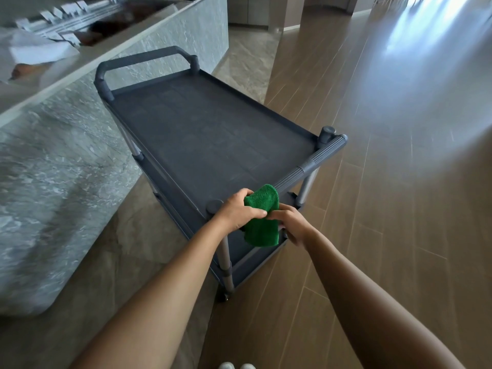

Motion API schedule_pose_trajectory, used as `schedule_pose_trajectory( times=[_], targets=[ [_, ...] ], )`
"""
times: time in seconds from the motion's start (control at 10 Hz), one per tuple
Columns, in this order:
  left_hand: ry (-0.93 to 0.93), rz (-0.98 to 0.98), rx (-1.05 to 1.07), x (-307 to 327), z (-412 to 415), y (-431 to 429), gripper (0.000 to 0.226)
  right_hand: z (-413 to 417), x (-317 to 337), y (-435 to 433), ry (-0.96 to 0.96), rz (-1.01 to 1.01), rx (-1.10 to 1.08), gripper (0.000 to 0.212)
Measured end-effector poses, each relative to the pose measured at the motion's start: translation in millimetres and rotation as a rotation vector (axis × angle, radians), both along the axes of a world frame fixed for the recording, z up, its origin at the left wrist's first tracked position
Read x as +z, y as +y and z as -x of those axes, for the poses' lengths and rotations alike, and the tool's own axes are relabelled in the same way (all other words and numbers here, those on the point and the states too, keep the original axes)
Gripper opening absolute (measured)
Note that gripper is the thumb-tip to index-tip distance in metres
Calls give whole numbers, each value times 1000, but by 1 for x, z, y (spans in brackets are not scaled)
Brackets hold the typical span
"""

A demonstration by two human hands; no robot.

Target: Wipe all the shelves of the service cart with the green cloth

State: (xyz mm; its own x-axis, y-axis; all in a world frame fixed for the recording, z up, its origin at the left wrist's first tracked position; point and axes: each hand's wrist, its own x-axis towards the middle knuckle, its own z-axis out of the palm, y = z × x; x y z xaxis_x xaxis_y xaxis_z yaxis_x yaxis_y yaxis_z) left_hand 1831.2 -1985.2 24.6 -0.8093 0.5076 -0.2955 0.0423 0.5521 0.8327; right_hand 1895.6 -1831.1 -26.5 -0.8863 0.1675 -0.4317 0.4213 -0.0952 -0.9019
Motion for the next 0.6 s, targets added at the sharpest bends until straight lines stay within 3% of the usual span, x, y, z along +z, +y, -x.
schedule_pose_trajectory(
  times=[0.1,0.3,0.6],
  targets=[
    [54,5,11,-4,-4,-3,53,-7,-6,3,-25,-53,18,27],
    [113,-114,139,-2,-20,-13,51,-22,-3,4,-1,-99,0,30],
    [76,-420,359,14,-55,-47,39,-43,16,-3,147,-130,-327,34]
  ],
)
